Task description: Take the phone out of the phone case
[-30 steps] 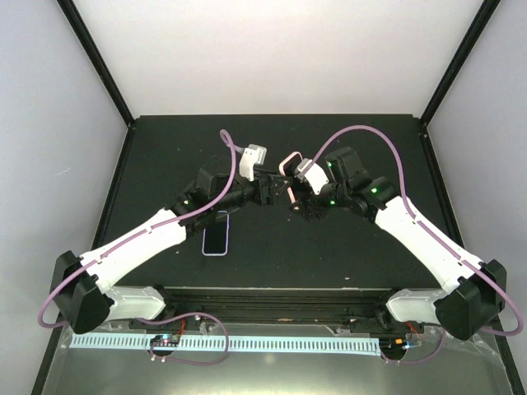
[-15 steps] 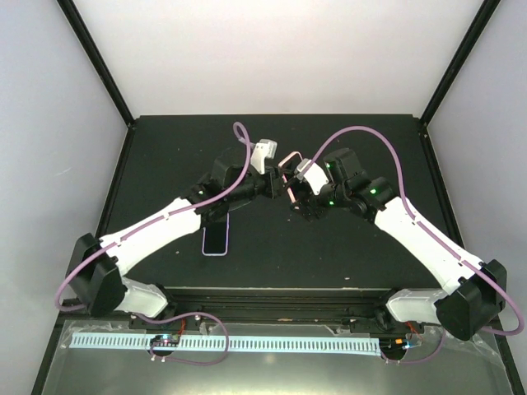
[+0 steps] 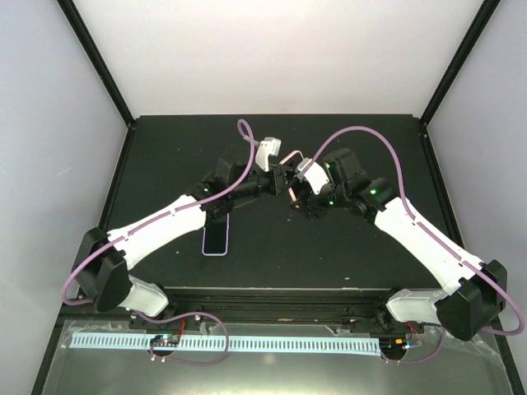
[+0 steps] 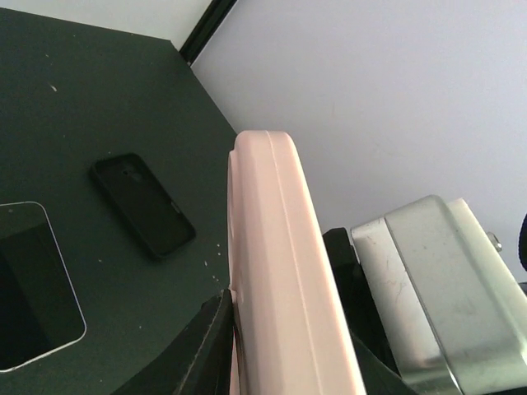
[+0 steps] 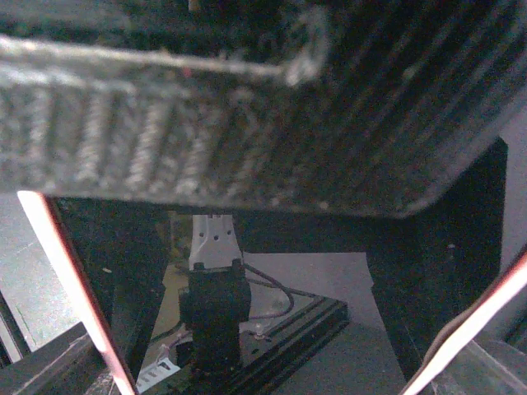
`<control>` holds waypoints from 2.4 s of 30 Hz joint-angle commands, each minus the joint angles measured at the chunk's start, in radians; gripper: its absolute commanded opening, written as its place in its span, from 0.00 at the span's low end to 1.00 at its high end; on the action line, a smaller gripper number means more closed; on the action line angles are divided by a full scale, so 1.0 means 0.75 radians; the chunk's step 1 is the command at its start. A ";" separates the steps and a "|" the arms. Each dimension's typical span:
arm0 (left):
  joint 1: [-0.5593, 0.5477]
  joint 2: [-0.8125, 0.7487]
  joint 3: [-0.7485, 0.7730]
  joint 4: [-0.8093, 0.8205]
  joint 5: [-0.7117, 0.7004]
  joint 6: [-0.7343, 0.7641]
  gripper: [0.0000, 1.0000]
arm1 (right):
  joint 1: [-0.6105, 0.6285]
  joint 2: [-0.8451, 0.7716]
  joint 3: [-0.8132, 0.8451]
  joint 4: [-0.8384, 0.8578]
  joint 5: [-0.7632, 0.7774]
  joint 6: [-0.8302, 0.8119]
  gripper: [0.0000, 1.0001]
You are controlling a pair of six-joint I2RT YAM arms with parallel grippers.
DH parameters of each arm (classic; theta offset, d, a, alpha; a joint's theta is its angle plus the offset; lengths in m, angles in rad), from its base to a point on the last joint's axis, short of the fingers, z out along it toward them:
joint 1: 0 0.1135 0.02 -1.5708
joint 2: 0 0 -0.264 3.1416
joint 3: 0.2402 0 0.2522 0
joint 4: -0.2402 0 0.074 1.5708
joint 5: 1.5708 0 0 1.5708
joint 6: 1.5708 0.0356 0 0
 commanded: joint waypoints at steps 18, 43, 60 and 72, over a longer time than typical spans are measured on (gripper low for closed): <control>0.083 -0.132 -0.077 0.111 0.209 0.010 0.04 | 0.008 0.018 0.075 -0.028 -0.165 -0.022 0.95; 0.187 -0.518 -0.157 -0.318 0.929 0.670 0.01 | -0.027 0.144 0.361 -0.856 -1.155 -0.858 0.70; 0.230 -0.523 -0.209 -0.007 0.986 0.425 0.02 | 0.006 0.150 0.274 -0.782 -1.093 -0.868 0.43; 0.254 -0.555 -0.255 0.012 1.052 0.418 0.02 | 0.023 0.130 0.313 -0.828 -1.013 -0.903 0.23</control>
